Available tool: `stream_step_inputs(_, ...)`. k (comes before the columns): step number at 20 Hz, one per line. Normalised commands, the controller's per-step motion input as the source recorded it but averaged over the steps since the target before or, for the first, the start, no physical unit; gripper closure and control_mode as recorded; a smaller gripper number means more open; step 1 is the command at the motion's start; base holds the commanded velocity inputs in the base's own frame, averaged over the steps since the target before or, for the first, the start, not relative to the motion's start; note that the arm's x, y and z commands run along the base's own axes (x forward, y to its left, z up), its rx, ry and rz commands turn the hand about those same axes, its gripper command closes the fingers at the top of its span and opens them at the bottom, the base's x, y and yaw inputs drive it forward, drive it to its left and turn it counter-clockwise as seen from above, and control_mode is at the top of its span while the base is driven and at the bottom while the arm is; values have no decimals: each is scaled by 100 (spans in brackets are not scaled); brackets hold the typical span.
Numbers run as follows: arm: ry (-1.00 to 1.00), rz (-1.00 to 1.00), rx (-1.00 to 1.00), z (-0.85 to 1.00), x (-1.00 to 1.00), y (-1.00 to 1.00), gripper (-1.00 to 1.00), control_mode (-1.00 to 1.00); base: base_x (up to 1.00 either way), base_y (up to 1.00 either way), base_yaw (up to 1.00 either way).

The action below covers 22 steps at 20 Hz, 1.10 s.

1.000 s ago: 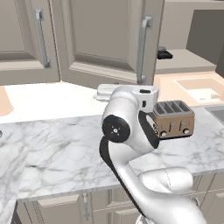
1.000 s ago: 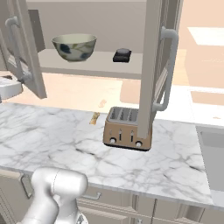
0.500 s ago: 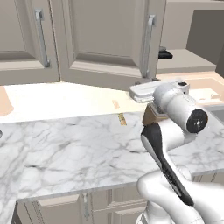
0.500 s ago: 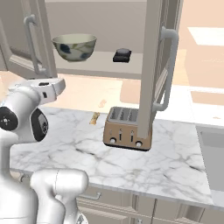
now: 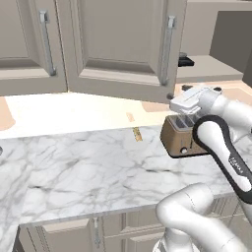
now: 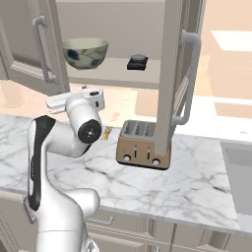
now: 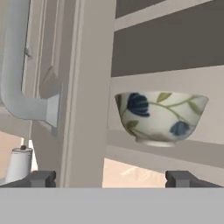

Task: Pick the mug and place it in the sink. Pick the bowl and place it in the open cabinet and then close the cabinet.

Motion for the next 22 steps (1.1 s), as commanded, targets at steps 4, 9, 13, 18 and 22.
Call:
stream_step_inputs(4,19,5,-2,0,34,-3,-100,-100,0,0,0)
stream_step_inputs(9,9,-16,-7,4,43,49,-100,-100,0,0,0)
stream_step_inputs(13,8,-30,-10,0,35,77,-100,-100,0,0,0)
stream_step_inputs(18,3,-29,-7,0,34,41,-100,-100,0,0,0)
stream_step_inputs(22,0,-27,-3,0,52,1,-100,-100,0,0,0)
